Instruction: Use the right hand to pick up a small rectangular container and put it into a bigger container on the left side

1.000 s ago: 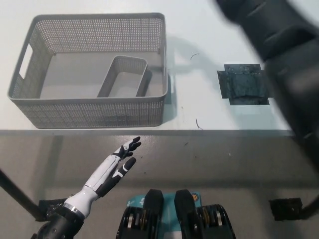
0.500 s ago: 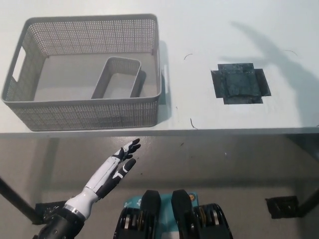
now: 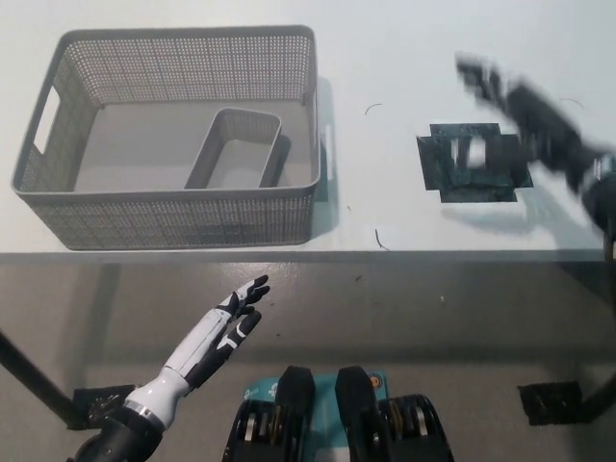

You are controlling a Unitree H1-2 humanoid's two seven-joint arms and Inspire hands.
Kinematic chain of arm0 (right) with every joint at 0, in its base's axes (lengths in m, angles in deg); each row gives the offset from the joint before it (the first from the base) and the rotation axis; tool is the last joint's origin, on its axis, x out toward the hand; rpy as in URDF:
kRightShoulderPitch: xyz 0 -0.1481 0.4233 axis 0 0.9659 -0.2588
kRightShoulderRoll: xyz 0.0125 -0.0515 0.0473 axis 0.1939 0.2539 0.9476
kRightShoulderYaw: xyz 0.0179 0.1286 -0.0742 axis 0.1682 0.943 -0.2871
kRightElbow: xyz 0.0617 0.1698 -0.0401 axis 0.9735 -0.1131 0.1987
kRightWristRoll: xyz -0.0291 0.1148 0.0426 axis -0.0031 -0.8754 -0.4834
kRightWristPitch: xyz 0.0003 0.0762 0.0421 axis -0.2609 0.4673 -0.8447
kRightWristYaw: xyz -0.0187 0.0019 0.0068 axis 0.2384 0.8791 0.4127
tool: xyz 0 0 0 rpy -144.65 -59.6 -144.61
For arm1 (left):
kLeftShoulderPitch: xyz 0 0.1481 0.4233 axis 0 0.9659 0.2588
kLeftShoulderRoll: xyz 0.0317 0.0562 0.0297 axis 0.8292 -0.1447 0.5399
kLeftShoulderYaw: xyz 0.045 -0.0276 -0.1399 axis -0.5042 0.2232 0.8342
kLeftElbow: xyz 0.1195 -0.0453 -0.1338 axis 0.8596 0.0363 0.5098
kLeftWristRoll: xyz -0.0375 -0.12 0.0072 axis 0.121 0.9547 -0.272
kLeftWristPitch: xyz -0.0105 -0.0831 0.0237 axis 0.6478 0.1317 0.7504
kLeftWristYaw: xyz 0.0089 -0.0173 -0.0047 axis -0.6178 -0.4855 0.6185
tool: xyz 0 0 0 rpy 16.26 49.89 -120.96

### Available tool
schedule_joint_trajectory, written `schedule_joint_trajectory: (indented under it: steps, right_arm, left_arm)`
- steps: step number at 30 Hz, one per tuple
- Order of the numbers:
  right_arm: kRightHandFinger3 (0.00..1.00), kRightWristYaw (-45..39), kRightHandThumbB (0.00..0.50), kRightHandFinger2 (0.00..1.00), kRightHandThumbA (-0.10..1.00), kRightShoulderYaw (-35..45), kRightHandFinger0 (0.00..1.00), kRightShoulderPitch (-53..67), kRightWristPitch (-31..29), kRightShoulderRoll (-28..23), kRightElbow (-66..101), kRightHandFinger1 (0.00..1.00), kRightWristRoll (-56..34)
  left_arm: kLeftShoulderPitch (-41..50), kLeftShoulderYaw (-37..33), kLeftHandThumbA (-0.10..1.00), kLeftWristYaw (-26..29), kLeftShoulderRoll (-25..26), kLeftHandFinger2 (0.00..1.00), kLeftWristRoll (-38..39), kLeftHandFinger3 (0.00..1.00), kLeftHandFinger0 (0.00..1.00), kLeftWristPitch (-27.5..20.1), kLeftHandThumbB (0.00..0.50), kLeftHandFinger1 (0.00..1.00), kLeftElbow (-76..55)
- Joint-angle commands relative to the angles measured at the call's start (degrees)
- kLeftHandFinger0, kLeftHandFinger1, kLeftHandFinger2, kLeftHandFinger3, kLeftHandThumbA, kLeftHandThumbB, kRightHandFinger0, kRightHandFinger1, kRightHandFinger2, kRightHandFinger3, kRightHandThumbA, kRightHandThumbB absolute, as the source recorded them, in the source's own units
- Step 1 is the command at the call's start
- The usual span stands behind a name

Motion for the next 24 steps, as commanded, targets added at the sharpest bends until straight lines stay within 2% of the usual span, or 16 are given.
schedule_joint_trajectory:
  steps: [1, 2, 4, 7, 8, 10, 12, 13, 16, 18, 21, 24]
  right_arm:
    - [1.0, 5.16, 0.486, 1.0, 1.0, -1.53, 1.0, 31.3, -8.91, 5.13, 60.32, 1.0, -13.62]
    - [1.0, 5.05, 0.471, 1.0, 1.0, -1.81, 1.0, 32.85, -10.3, 5.53, 59.13, 1.0, -13.86]
    - [1.0, 5.1, 0.483, 1.0, 1.0, -2.0, 1.0, 35.06, -10.37, 6.57, 58.21, 1.0, -13.96]
    - [1.0, 5.28, 0.425, 1.0, 1.0, -2.38, 1.0, 38.26, -14.96, 9.13, 53.07, 1.0, -15.24]
    - [1.0, 5.29, 0.422, 1.0, 1.0, -2.45, 1.0, 38.74, -15.37, 9.79, 52.07, 1.0, -15.66]
    - [1.0, 5.56, 0.385, 1.0, 1.0, -2.73, 1.0, 39.24, -16.78, 11.02, 49.62, 1.0, -14.71]
    - [1.0, 5.63, 0.383, 1.0, 1.0, -2.86, 1.0, 39.31, -16.88, 11.88, 47.84, 1.0, -13.5]
    - [1.0, 5.28, 0.354, 1.0, 1.0, -3.29, 1.0, 39.42, -16.75, 12.09, 45.25, 1.0, -12.23]
    - [1.0, 5.32, 0.369, 1.0, 1.0, -3.62, 1.0, 39.07, -18.73, 12.68, 38.17, 1.0, -9.72]
    - [1.0, 5.55, 0.353, 1.0, 1.0, -3.47, 1.0, 38.67, -20.01, 12.9, 34.53, 1.0, -9.31]
    - [1.0, 6.27, 0.296, 1.0, 1.0, -2.78, 1.0, 37.19, -21.68, 13.24, 26.04, 1.0, -9.02]
    - [1.0, 6.27, 0.231, 1.0, 1.0, -1.77, 1.0, 35.2, -19.51, 13.51, 19.57, 1.0, -11.03]
  left_arm:
    - [0.33, 1.36, 1.0, 1.09, -0.69, 1.0, 2.51, 1.0, 1.0, -4.75, 0.308, 1.0, -2.66]
    - [0.58, 1.32, 1.0, 1.11, -0.67, 1.0, 2.43, 1.0, 1.0, -4.96, 0.308, 1.0, -2.6]
    - [0.81, 1.27, 1.0, 1.02, -0.64, 1.0, 2.33, 1.0, 1.0, -5.01, 0.313, 1.0, -2.61]
    - [1.24, 1.23, 1.0, 1.1, -0.48, 1.0, 1.81, 1.0, 1.0, -4.82, 0.322, 1.0, -2.96]
    - [1.27, 1.24, 1.0, 1.04, -0.47, 1.0, 1.85, 1.0, 1.0, -4.66, 0.323, 1.0, -3.01]
    - [1.39, 1.25, 1.0, 1.08, -0.49, 1.0, 1.85, 1.0, 1.0, -4.86, 0.322, 1.0, -3.07]
    - [1.45, 1.27, 1.0, 1.15, -0.6, 1.0, 1.88, 1.0, 1.0, -5.11, 0.321, 1.0, -3.0]
    - [1.53, 1.29, 1.0, 1.18, -0.69, 1.0, 1.92, 1.0, 1.0, -5.13, 0.322, 1.0, -2.87]
    - [1.98, 1.3, 1.0, 1.3, -0.67, 1.0, 1.63, 1.0, 1.0, -5.11, 0.327, 1.0, -2.97]
    - [2.26, 1.33, 1.0, 1.13, -0.77, 1.0, 1.82, 1.0, 1.0, -4.8, 0.327, 1.0, -3.18]
    - [2.82, 1.36, 1.0, 1.4, -0.81, 1.0, 1.54, 1.0, 1.0, -5.25, 0.326, 1.0, -3.13]
    - [3.37, 1.65, 1.0, 1.82, -0.57, 1.0, 1.08, 1.0, 1.0, -5.64, 0.311, 1.0, -3.07]
